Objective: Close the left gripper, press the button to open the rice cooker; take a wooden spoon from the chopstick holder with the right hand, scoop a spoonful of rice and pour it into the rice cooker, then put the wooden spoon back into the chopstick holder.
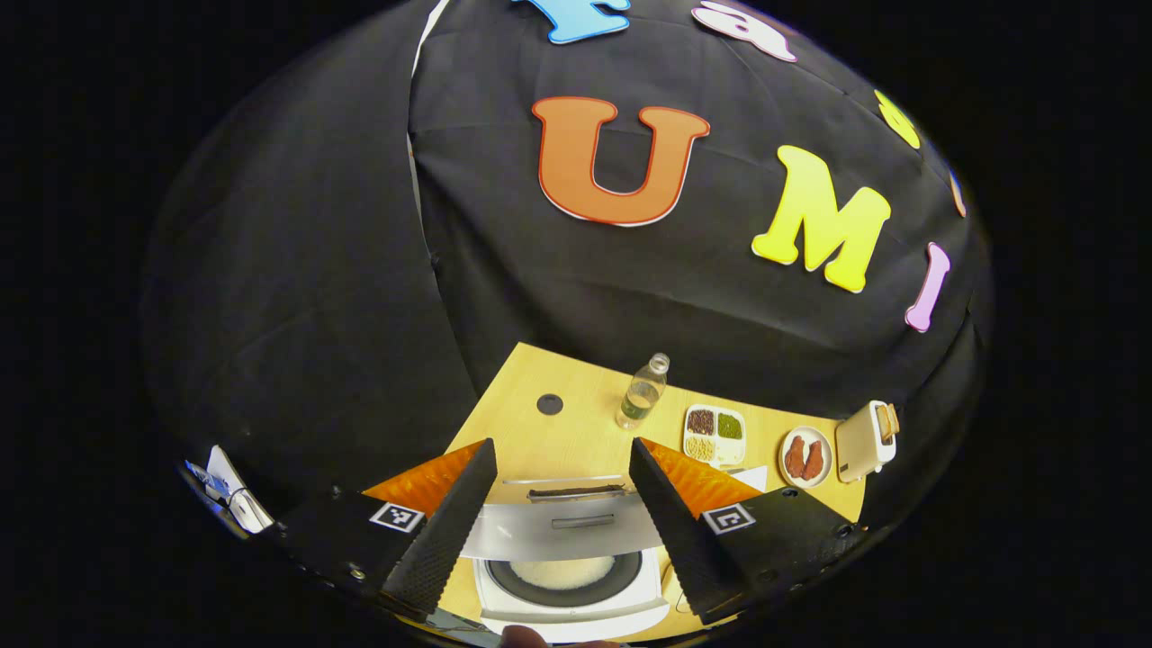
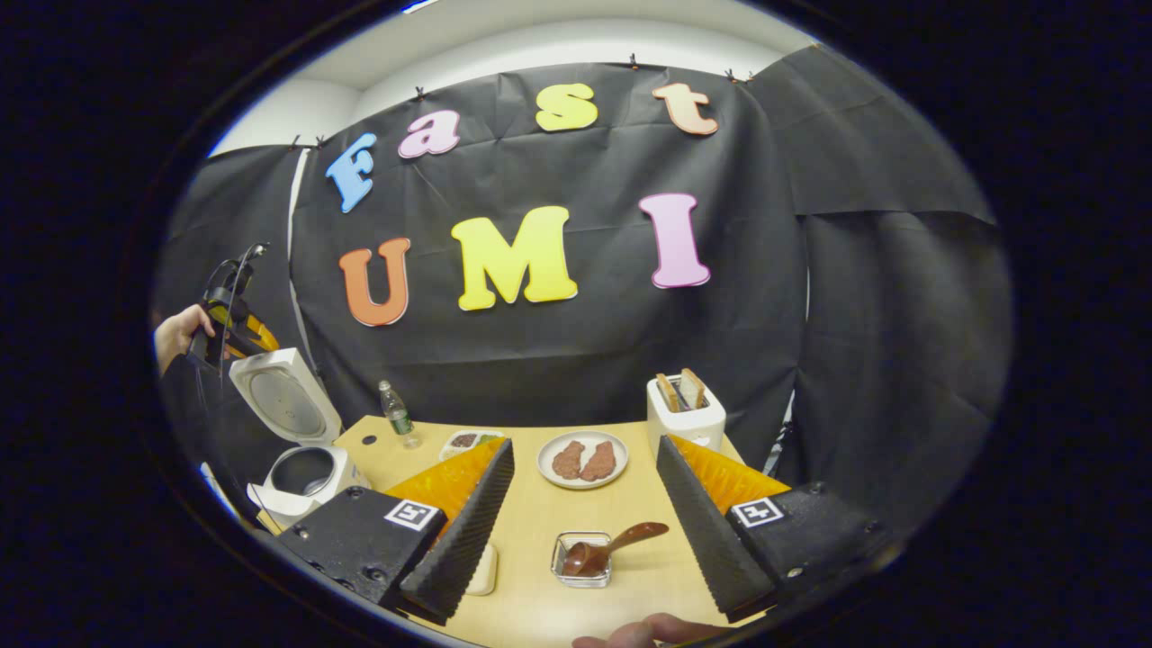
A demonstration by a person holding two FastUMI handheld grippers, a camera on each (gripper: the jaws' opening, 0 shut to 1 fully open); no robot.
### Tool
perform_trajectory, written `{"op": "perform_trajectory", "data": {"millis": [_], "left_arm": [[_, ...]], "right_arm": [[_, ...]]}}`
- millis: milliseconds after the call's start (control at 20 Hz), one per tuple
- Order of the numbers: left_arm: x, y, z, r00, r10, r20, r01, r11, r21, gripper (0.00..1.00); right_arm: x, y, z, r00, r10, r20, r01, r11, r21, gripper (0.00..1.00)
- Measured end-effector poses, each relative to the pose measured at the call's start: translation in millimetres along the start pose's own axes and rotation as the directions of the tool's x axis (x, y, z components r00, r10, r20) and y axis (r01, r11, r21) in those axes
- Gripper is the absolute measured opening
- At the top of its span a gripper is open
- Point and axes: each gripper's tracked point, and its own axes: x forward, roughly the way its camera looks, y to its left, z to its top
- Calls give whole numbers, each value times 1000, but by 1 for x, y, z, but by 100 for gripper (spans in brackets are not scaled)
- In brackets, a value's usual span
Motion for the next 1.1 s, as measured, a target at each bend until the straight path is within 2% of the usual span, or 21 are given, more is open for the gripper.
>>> {"op": "perform_trajectory", "data": {"millis": [50, 250, 350, 400, 450, 500, 550, 650, 700, 750, 950, 1100], "left_arm": [[-5, -6, -8, 1000, -18, -8, 18, 1000, -7, 100], [-13, -17, -60, 995, -59, -78, 55, 997, -44, 96], [-14, -17, -90, 992, -63, -111, 54, 995, -79, 96], [-12, -15, -106, 989, -62, -135, 49, 994, -96, 97], [-13, -15, -122, 986, -61, -157, 44, 993, -108, 96], [-11, -16, -140, 981, -63, -184, 41, 992, -120, 100], [-8, -16, -156, 976, -64, -209, 39, 992, -118, 96], [-2, -17, -183, 969, -56, -239, 28, 993, -117, 97], [1, -18, -193, 967, -52, -248, 22, 993, -120, 100], [1, -19, -203, 966, -49, -255, 18, 992, -123, 97], [0, -20, -231, 961, -42, -274, 12, 994, -112, 97], [3, -20, -237, 966, -28, -258, 1, 995, -104, 96]], "right_arm": [[2, 6, -1, 1000, 14, -5, -14, 1000, -4, 100], [5, 31, -3, 998, 69, -15, -69, 996, -53, 100], [3, 40, -4, 996, 88, -19, -89, 992, -86, 100], [2, 45, -5, 995, 98, -22, -100, 990, -95, 96], [2, 51, -8, 993, 110, -29, -113, 989, -99, 100], [1, 56, -11, 992, 121, -34, -124, 987, -100, 100], [-1, 60, -14, 991, 131, -41, -135, 986, -99, 100], [-4, 67, -21, 987, 149, -59, -154, 983, -98, 100], [-6, 70, -25, 986, 154, -67, -160, 982, -98, 100], [-7, 72, -28, 984, 159, -76, -166, 981, -100, 100], [-14, 80, -40, 979, 176, -100, -186, 978, -100, 100], [-15, 87, -46, 976, 188, -111, -198, 977, -82, 100]]}}
